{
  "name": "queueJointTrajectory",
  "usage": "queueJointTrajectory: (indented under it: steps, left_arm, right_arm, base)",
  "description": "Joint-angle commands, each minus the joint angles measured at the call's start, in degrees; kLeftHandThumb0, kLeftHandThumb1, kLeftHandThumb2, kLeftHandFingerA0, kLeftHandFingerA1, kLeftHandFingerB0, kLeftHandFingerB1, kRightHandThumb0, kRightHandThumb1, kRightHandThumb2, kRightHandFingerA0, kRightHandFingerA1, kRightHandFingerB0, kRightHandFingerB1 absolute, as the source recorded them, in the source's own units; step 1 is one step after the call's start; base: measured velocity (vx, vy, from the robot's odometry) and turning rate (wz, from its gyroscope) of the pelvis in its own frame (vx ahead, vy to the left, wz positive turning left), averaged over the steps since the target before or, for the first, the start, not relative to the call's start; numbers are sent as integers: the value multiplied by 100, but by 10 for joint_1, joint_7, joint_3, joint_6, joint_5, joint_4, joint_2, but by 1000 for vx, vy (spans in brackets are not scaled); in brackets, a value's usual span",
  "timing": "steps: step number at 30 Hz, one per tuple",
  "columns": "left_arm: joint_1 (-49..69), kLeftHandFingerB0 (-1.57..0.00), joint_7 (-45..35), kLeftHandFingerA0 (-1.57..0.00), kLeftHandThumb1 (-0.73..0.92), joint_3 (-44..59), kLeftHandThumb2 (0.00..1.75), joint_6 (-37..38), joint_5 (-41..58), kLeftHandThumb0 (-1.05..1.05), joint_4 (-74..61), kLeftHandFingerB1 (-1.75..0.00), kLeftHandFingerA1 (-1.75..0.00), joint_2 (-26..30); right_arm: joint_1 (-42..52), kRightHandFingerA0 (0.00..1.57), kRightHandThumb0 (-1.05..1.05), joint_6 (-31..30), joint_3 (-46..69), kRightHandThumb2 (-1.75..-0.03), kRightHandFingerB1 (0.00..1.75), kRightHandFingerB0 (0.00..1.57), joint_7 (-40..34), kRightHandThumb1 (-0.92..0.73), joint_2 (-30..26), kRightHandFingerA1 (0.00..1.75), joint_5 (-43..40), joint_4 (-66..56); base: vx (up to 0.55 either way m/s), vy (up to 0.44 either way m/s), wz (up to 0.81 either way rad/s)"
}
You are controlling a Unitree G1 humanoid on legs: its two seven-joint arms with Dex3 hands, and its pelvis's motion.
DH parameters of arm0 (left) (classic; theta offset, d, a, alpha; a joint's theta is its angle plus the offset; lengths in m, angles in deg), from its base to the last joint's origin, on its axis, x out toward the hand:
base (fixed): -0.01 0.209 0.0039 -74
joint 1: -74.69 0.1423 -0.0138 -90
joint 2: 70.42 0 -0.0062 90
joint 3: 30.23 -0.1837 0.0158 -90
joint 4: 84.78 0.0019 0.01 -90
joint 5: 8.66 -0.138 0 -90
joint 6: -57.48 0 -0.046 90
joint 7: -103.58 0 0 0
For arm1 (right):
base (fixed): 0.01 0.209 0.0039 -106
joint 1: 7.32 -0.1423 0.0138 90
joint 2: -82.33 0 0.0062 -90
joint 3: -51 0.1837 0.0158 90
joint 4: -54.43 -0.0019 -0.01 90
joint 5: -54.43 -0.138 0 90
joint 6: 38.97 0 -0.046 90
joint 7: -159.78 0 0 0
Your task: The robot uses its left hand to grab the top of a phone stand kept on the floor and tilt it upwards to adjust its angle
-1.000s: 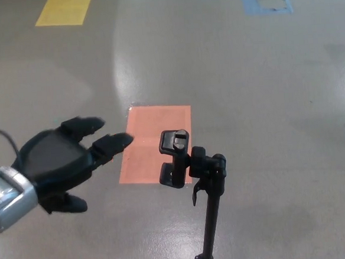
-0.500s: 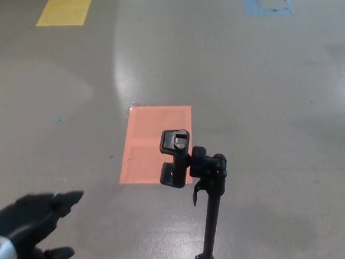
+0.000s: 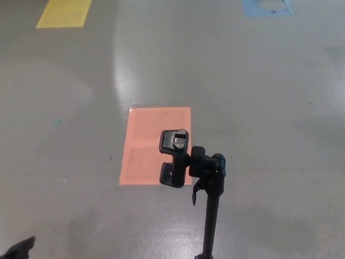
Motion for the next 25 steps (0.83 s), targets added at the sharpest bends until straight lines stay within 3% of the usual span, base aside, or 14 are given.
queueJointTrajectory:
  steps: [1,8,9,10,25]
  left_arm:
    - [16,-4,-1,-4,81,31,110,-32,66,-87,28,-14,-13,-12]
    - [30,-7,-35,-8,76,69,108,-28,114,-84,40,-16,-22,-17]
    - [32,0,-40,-1,71,72,108,-28,118,-72,41,-24,-32,-17]
    - [34,-1,-49,-3,71,79,108,-31,125,-73,44,-24,-39,-18]
    - [17,0,-107,-1,70,87,107,-42,151,-72,49,-24,-32,0]
  right_arm:
    - [-5,21,-56,-10,1,-63,32,22,-10,-75,6,38,-2,5]
    - [3,17,-58,-10,5,-64,30,21,-13,-76,9,36,-6,6]
    - [5,17,-58,-10,5,-64,30,21,-13,-75,9,35,-6,6]
    - [6,20,-58,-8,4,-64,31,21,-14,-76,9,38,-5,5]
    - [-3,19,-59,1,5,-63,33,21,-15,-77,10,39,-5,1]
  base:
    - [0,0,0]
    - [0,0,0]
    - [0,0,0]
    - [0,0,0]
    - [0,0,0]
